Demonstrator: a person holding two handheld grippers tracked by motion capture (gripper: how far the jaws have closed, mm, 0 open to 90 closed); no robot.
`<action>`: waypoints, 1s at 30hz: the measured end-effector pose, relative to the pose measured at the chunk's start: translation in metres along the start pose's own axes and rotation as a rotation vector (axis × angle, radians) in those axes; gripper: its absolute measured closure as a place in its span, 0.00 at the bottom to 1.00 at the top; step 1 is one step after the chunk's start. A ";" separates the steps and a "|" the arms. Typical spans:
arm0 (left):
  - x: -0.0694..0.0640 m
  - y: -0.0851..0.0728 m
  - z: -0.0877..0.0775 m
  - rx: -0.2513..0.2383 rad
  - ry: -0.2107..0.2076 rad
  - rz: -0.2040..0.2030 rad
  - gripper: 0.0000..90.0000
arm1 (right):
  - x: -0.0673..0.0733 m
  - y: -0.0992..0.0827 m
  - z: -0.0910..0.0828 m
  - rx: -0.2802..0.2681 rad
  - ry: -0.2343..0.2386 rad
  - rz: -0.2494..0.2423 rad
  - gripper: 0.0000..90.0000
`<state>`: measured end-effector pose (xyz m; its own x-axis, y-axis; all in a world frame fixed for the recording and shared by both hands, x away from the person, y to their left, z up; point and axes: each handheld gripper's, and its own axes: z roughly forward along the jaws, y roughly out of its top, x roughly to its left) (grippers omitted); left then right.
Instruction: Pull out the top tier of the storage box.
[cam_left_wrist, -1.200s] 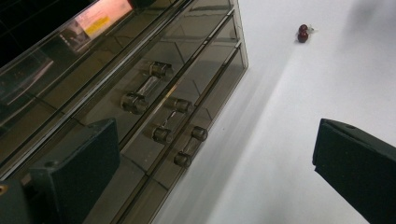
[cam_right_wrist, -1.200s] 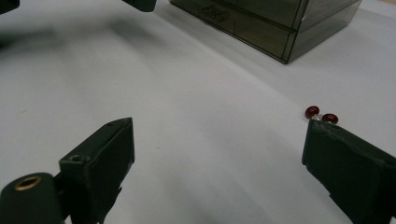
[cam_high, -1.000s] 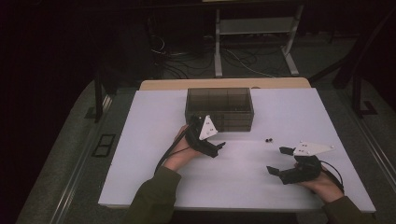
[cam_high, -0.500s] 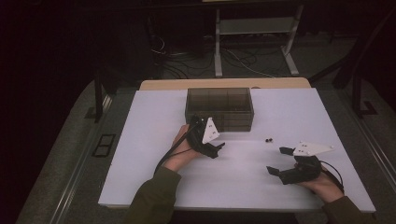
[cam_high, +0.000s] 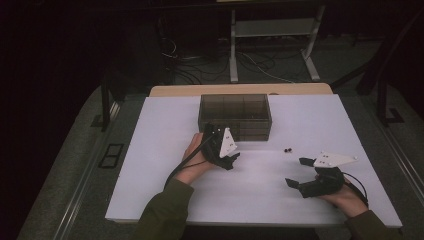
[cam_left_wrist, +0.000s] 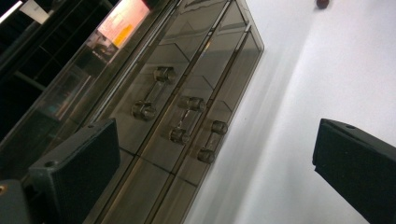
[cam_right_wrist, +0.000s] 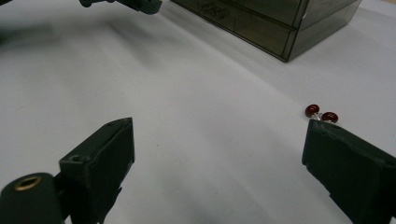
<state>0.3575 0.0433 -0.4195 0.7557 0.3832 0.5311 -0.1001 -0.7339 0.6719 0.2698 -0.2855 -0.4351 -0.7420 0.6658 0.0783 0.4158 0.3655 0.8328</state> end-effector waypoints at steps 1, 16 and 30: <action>0.000 0.000 0.000 0.000 0.003 0.004 0.00 | 0.000 0.000 0.000 0.000 0.000 0.000 0.10; -0.004 0.001 0.001 0.021 0.036 0.049 0.00 | 0.000 0.000 0.000 0.001 0.001 -0.002 0.10; -0.008 0.005 0.002 0.042 0.059 0.101 0.00 | 0.000 0.000 0.000 -0.004 -0.003 0.001 0.10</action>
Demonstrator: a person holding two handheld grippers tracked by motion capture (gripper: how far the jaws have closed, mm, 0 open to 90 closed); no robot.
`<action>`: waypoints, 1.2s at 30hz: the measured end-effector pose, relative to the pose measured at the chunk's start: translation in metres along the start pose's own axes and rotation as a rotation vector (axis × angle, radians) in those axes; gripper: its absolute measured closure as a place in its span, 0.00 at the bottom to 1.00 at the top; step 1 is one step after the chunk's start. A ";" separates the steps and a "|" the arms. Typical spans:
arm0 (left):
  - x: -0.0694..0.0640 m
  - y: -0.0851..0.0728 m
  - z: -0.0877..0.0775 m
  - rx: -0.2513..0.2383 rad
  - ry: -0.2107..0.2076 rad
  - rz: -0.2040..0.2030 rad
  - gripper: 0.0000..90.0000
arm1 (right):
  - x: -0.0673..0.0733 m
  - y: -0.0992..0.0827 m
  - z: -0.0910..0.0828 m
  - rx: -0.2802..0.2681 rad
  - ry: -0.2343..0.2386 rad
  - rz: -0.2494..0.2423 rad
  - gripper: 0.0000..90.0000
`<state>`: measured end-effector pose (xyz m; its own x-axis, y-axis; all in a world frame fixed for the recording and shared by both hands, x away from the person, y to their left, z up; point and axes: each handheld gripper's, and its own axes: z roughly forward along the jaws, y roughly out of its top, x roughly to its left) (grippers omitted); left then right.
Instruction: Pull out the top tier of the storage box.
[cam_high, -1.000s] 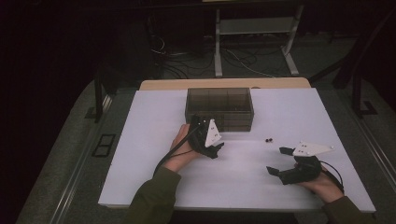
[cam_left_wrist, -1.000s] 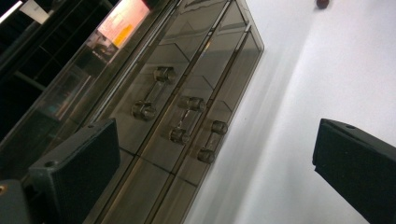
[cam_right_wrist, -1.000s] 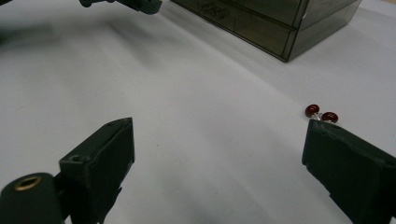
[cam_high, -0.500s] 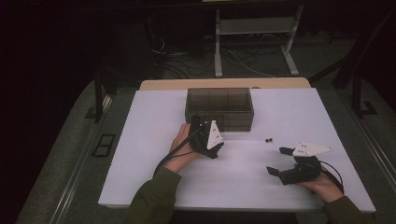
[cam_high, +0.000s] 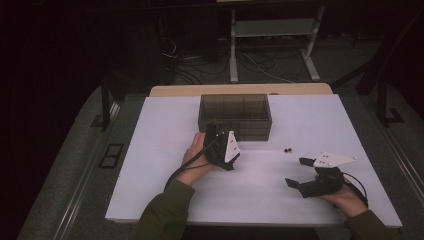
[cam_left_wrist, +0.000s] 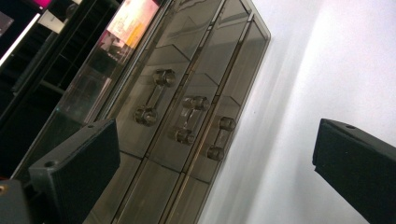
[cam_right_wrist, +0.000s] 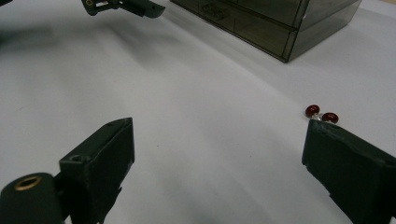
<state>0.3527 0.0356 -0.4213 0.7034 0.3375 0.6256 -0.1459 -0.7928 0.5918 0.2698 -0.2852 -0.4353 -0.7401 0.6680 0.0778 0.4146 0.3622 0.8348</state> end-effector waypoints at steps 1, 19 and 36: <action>0.000 0.000 0.000 0.001 0.003 0.002 0.00 | 0.000 0.000 0.000 0.001 0.000 0.002 0.10; -0.007 0.003 0.001 0.035 0.087 0.118 0.00 | 0.000 0.000 0.000 0.001 0.000 0.005 0.10; -0.013 0.006 0.003 0.054 0.147 0.219 0.00 | 0.000 0.000 0.000 0.002 0.001 0.005 0.10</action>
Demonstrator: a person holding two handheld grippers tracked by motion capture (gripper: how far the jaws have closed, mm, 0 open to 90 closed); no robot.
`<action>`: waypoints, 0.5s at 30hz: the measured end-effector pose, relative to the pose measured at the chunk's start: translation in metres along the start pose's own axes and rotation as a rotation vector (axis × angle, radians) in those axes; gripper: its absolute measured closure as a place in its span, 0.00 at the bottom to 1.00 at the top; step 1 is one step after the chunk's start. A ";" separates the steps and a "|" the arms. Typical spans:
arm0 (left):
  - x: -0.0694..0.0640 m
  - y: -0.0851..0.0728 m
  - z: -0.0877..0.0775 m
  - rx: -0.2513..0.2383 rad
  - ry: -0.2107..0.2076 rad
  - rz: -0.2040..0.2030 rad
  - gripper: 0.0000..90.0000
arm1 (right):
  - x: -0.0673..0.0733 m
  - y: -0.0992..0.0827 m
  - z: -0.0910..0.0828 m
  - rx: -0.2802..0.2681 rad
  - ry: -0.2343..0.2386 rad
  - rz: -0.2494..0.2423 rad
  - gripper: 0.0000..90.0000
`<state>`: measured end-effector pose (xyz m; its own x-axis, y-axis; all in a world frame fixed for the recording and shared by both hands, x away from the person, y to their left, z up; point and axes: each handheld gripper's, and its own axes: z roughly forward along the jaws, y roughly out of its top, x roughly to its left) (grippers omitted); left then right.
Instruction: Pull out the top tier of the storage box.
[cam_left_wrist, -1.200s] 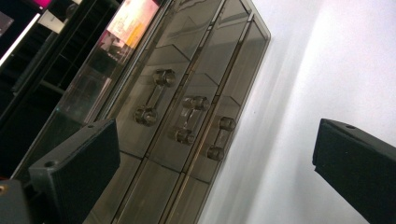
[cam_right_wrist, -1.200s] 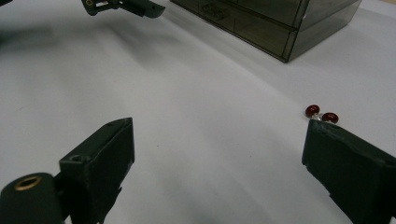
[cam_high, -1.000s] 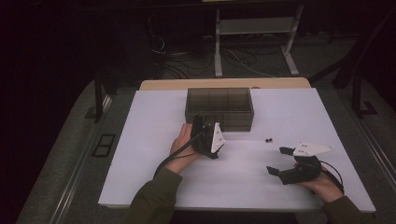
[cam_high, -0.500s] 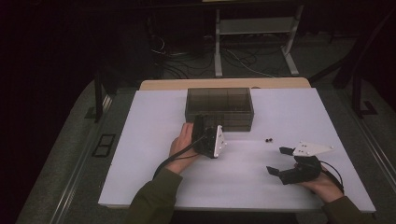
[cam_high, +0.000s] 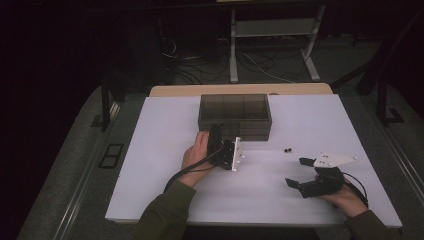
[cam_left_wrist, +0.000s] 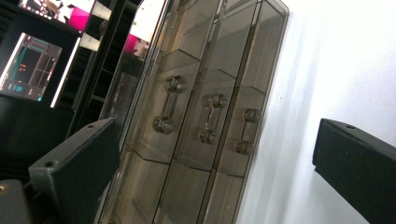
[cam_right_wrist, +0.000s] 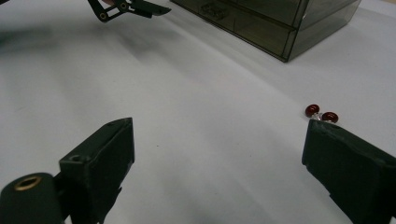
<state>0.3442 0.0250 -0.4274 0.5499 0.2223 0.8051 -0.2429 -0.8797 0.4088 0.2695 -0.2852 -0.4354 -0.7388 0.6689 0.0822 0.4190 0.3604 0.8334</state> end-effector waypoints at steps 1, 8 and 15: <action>0.000 0.000 0.000 0.000 0.002 0.002 0.00 | 0.000 0.000 0.000 0.000 -0.002 0.002 0.10; -0.001 0.001 0.000 0.006 0.033 0.030 0.00 | 0.000 0.000 0.000 -0.003 -0.002 -0.002 0.10; -0.003 0.002 0.001 0.020 0.054 0.059 0.00 | 0.000 0.000 0.000 -0.002 -0.001 -0.003 0.10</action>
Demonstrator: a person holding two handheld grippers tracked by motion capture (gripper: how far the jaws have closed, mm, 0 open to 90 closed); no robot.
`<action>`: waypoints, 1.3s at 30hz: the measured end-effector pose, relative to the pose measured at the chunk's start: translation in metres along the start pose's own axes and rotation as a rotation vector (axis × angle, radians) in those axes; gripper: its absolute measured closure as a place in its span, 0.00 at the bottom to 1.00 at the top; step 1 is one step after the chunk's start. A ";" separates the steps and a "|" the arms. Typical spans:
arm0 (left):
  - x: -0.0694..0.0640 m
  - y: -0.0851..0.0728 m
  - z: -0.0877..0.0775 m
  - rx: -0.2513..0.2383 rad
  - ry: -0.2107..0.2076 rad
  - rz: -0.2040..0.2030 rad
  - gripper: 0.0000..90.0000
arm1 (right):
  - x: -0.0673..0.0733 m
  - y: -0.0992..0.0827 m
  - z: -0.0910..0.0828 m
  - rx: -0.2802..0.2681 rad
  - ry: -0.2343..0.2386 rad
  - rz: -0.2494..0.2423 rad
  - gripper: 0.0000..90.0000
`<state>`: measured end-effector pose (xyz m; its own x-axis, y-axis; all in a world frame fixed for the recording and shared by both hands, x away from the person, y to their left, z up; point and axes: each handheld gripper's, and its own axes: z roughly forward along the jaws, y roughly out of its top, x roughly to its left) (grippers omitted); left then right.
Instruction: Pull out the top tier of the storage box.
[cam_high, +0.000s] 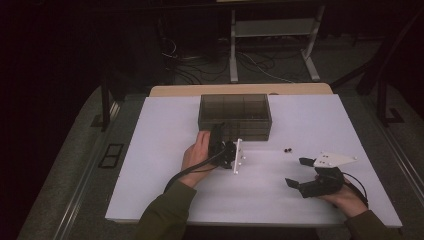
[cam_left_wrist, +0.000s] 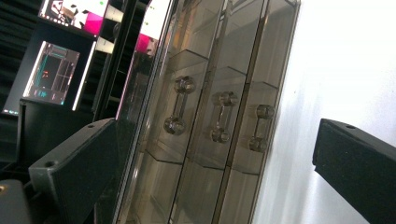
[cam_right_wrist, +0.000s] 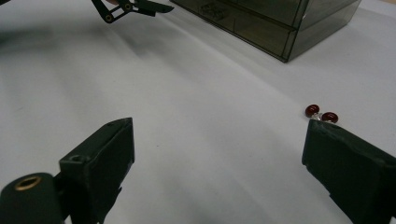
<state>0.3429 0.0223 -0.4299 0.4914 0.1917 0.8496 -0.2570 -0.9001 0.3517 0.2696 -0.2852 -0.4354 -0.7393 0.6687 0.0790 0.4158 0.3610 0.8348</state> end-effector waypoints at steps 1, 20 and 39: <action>0.000 0.000 0.000 0.002 0.004 0.003 0.00 | 0.000 0.000 0.000 0.000 0.000 0.001 0.10; -0.005 0.002 0.002 0.029 0.085 0.080 0.05 | 0.000 0.000 0.000 0.000 0.000 0.000 0.10; -0.008 0.006 0.003 0.059 0.157 0.132 0.15 | 0.000 0.000 0.000 -0.001 -0.001 -0.002 0.10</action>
<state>0.3396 0.0145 -0.4358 0.3201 0.1251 0.9391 -0.2591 -0.9419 0.2138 0.2697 -0.2851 -0.4355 -0.7397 0.6685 0.0775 0.4142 0.3616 0.8353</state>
